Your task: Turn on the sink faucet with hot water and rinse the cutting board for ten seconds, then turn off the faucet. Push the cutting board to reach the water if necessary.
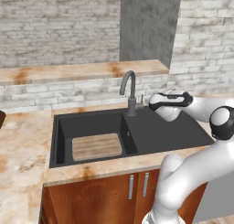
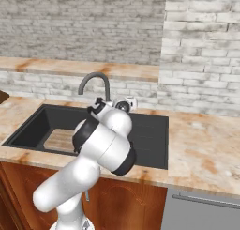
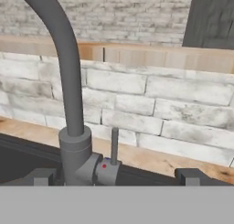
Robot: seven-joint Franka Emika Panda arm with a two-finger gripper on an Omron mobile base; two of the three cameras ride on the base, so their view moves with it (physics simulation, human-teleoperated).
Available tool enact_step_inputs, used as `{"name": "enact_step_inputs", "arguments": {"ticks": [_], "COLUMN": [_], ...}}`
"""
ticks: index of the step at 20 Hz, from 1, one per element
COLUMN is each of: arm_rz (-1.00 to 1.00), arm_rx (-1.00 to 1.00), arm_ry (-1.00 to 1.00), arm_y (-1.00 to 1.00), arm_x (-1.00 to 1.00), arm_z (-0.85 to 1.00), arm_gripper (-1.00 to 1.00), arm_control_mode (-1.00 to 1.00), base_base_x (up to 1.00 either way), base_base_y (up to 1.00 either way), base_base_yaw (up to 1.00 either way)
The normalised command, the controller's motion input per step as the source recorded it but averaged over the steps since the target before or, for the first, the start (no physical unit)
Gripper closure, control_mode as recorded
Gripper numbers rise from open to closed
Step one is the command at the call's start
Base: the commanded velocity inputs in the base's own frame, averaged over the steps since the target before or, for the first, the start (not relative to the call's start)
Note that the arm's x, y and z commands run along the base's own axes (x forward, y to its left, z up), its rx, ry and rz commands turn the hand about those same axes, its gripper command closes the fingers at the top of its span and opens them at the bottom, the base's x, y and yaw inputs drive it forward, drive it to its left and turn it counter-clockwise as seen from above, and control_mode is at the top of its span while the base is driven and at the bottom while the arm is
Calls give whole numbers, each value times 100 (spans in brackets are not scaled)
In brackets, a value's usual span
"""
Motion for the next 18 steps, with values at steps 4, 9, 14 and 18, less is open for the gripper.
{"name": "enact_step_inputs", "arguments": {"ticks": [4,9,14,18], "arm_rz": [0,0,0,0], "arm_rx": [2,2,2,1], "arm_ry": [0,0,0,0], "arm_y": [-4,-2,0,0], "arm_x": [13,21,26,25], "arm_z": [-23,-20,-10,-3], "arm_gripper": [-100,-100,-100,-100], "arm_control_mode": [-100,-100,-100,-100], "base_base_x": [0,0,0,0], "base_base_y": [0,0,0,0], "base_base_yaw": [0,0,0,0]}}
